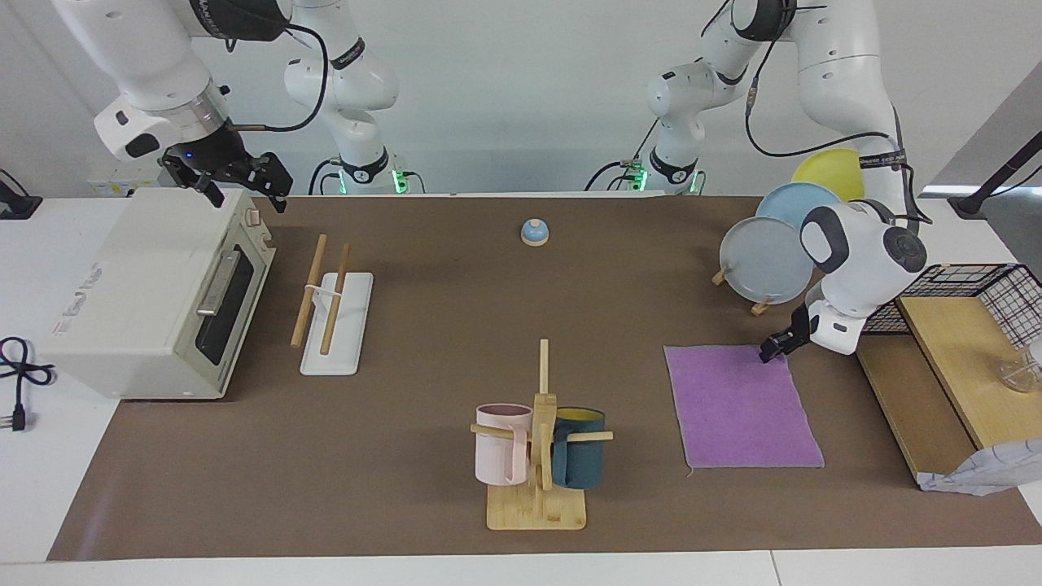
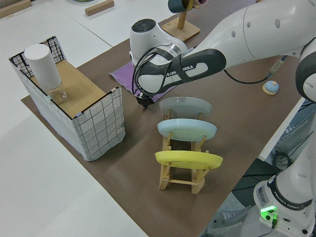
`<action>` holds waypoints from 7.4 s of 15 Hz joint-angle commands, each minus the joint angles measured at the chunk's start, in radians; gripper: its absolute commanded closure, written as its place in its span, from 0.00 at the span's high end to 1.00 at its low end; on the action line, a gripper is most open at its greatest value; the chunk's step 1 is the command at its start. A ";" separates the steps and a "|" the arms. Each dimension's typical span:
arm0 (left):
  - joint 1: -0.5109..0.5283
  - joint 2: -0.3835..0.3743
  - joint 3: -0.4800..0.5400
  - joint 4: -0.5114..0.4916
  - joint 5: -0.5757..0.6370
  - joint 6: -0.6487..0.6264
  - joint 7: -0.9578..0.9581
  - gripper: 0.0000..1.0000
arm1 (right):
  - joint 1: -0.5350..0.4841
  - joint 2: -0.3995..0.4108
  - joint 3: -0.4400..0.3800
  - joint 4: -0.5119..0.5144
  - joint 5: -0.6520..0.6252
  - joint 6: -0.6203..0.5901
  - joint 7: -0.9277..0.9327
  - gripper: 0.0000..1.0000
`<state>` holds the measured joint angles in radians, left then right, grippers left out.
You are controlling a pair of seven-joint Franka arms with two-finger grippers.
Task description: Fold towel and hang on rack
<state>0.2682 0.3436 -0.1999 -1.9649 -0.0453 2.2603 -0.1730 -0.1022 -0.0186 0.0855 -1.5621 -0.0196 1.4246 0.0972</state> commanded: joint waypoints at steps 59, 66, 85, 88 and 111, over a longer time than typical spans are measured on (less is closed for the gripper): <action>-0.219 -0.014 -0.015 -0.057 -0.278 0.117 0.375 0.69 | -0.008 -0.009 0.005 -0.006 0.021 0.000 -0.025 1.00; -0.219 -0.009 -0.015 -0.055 -0.298 0.123 0.375 0.52 | -0.010 -0.009 0.003 -0.006 0.021 -0.001 -0.025 1.00; -0.242 -0.110 -0.013 0.086 -0.312 -0.137 -0.067 0.00 | 0.007 -0.034 0.010 -0.055 0.020 0.010 -0.115 1.00; -0.285 -0.150 -0.013 0.156 -0.282 -0.250 -0.386 0.00 | -0.010 -0.047 0.004 -0.084 0.088 0.008 -0.102 1.00; -0.546 -0.304 -0.162 0.302 -0.164 -0.128 -2.394 0.00 | 0.401 -0.109 0.023 -0.393 0.829 0.786 1.589 1.00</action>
<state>-0.2422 0.0551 -0.3695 -1.6525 -0.2597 2.1076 -2.4631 0.2577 -0.0838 0.1138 -1.8607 0.7748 2.1370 1.6792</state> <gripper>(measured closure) 0.982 0.000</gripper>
